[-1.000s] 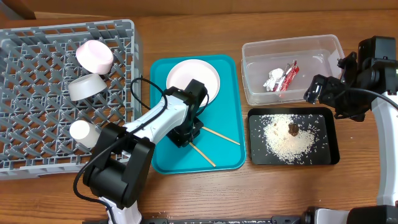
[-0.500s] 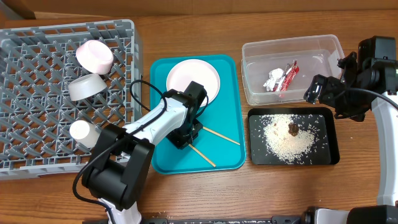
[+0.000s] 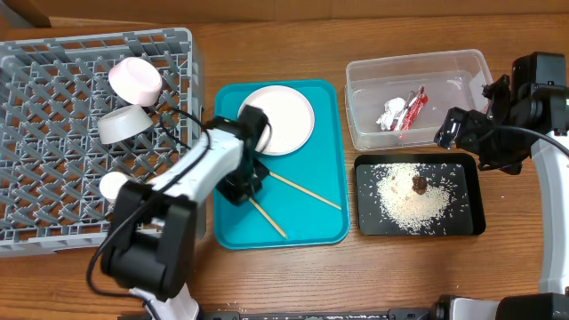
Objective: Sort waste into correct bins and load items into the dishwasher
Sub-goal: 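Stand the chopstick upright in the dish rack with left gripper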
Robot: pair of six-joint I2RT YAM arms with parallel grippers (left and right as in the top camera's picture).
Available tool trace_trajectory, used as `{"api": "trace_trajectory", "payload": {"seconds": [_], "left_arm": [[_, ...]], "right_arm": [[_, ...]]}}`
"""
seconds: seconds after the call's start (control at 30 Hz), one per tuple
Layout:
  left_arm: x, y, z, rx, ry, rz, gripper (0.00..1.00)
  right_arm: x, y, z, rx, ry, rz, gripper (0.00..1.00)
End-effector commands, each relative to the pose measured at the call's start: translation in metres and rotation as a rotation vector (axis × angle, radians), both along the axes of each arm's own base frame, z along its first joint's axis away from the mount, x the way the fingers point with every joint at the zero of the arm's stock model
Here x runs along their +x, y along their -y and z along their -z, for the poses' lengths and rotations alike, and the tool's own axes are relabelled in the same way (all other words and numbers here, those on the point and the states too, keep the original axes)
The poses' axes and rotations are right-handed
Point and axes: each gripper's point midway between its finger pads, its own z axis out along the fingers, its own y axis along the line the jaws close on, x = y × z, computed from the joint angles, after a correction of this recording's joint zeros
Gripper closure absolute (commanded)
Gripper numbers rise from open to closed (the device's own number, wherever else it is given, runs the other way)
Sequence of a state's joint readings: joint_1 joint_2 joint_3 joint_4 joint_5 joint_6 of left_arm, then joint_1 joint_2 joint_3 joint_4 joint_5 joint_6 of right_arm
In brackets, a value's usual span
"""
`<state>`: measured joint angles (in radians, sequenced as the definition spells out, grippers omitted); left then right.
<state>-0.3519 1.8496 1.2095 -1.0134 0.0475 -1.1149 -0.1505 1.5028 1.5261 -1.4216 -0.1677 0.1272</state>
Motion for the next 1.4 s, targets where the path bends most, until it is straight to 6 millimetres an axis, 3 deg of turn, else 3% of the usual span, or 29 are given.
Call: {"api": "trace_trajectory", "payload": {"seconds": [0.0,0.17,0.27,0.4,0.57,0.87,0.93,1.1,1.17,1.27,1.37], "left_arm": [[0.042,-0.006,-0.064,-0.007,0.229,0.221,0.96],[0.067,-0.016,-0.131,0.066,0.418,0.516,0.96],[0.074,-0.044,-0.165,0.217,0.468,0.566,0.96],[0.075,-0.085,-0.188,0.366,0.468,0.535,0.96],[0.082,-0.123,-0.179,0.395,0.423,0.515,0.96],[0.105,-0.147,-0.135,0.369,0.340,0.515,0.94],[0.106,-0.148,-0.128,0.366,0.320,0.524,0.73],[0.106,-0.148,-0.128,0.365,0.318,0.523,0.60],[0.105,-0.139,-0.133,0.318,0.331,0.532,0.59],[0.100,-0.105,-0.137,0.148,0.365,0.563,0.58],[0.093,-0.046,-0.139,-0.124,0.415,0.609,0.57]], "right_arm": [[0.004,0.003,-0.010,-0.016,0.036,0.004,0.00],[0.004,0.003,-0.010,-0.016,0.036,0.004,0.00],[0.004,0.003,-0.010,-0.015,0.036,0.004,0.00],[0.004,0.003,-0.010,-0.016,0.036,0.004,0.00],[0.004,0.003,-0.010,-0.016,0.036,0.004,0.00],[0.004,0.003,-0.010,-0.015,0.034,0.004,0.00],[0.004,0.003,-0.010,-0.015,0.034,0.004,0.00],[0.004,0.003,-0.010,-0.015,0.034,0.004,0.00],[0.004,0.003,-0.010,-0.015,0.034,0.004,0.00],[0.004,0.003,-0.010,-0.015,0.035,0.004,0.00],[0.004,0.003,-0.010,-0.015,0.035,0.004,0.00]]}}
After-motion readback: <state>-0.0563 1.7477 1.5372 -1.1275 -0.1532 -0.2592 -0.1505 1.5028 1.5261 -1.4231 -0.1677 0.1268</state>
